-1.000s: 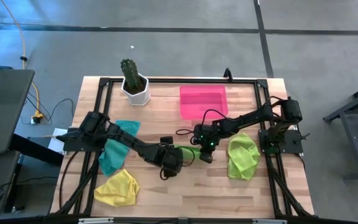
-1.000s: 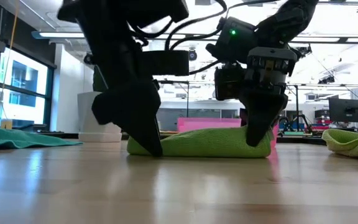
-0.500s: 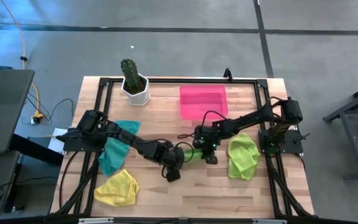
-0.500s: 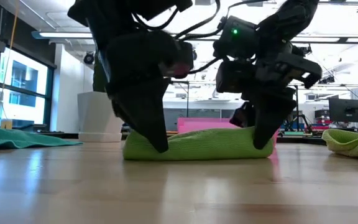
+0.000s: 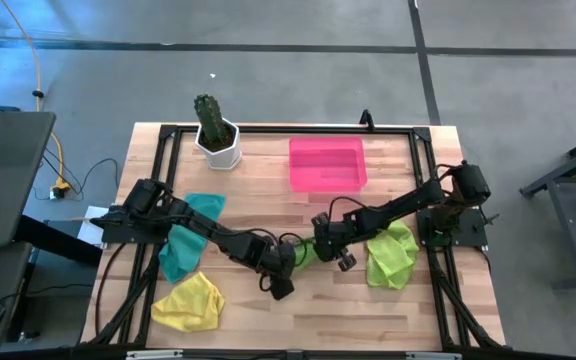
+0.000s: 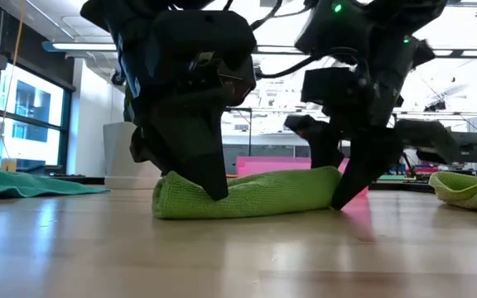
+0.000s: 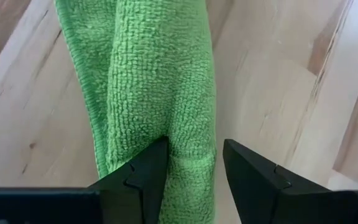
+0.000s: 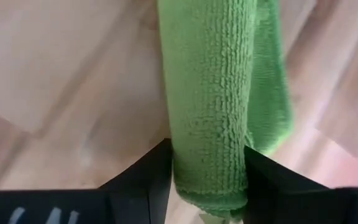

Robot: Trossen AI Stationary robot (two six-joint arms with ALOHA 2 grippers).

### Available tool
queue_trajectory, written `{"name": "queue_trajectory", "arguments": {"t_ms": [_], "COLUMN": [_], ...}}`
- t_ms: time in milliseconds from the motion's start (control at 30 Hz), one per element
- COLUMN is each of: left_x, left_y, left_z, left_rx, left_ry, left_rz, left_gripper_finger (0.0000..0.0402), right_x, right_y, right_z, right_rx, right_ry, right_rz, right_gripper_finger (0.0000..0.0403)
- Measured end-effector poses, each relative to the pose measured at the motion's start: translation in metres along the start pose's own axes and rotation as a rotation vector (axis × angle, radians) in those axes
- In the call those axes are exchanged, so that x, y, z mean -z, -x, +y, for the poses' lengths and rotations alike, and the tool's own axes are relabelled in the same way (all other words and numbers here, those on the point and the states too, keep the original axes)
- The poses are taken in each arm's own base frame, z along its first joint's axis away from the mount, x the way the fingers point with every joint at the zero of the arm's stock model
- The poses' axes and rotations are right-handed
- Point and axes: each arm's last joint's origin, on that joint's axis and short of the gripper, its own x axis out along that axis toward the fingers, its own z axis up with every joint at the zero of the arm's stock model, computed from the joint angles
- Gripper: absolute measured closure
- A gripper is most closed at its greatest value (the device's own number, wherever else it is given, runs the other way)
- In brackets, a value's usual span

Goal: Roll microfiber towels into tight, uniform cylinder then place into a basket
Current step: Roll the green microfiber cloth

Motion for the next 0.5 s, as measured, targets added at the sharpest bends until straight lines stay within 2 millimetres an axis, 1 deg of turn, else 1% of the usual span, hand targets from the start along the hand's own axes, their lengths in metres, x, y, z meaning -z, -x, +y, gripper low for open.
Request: {"name": "queue_trajectory", "arguments": {"t_ms": [100,200,333,433,500], "left_x": [0.002,0.004,0.005,0.006,0.008], "left_y": [0.0,0.0,0.0,-0.001,-0.001], "left_z": [-0.002,-0.004,-0.005,-0.007,-0.008], "left_rx": [-0.001,-0.003,-0.002,-0.001,-0.003], "left_ry": [0.002,-0.009,-0.031,-0.029,-0.034], "left_rz": [-0.003,-0.007,-0.023,-0.028,-0.032], "left_gripper_finger": [0.0252,0.0252,0.0252,0.0252,0.0252], "right_x": [-0.003,-0.005,-0.009,-0.011,-0.012], "right_y": [0.002,0.004,0.004,0.004,0.005], "right_z": [0.006,0.011,0.016,0.019,0.02], "right_rx": [0.085,0.089,0.048,-0.024,-0.063], "right_ry": [0.034,0.044,0.05,0.001,-0.013], "right_rz": [0.037,0.035,-0.003,-0.046,-0.068], "right_gripper_finger": [0.0263,0.0263,0.0263,0.026,0.0252]}}
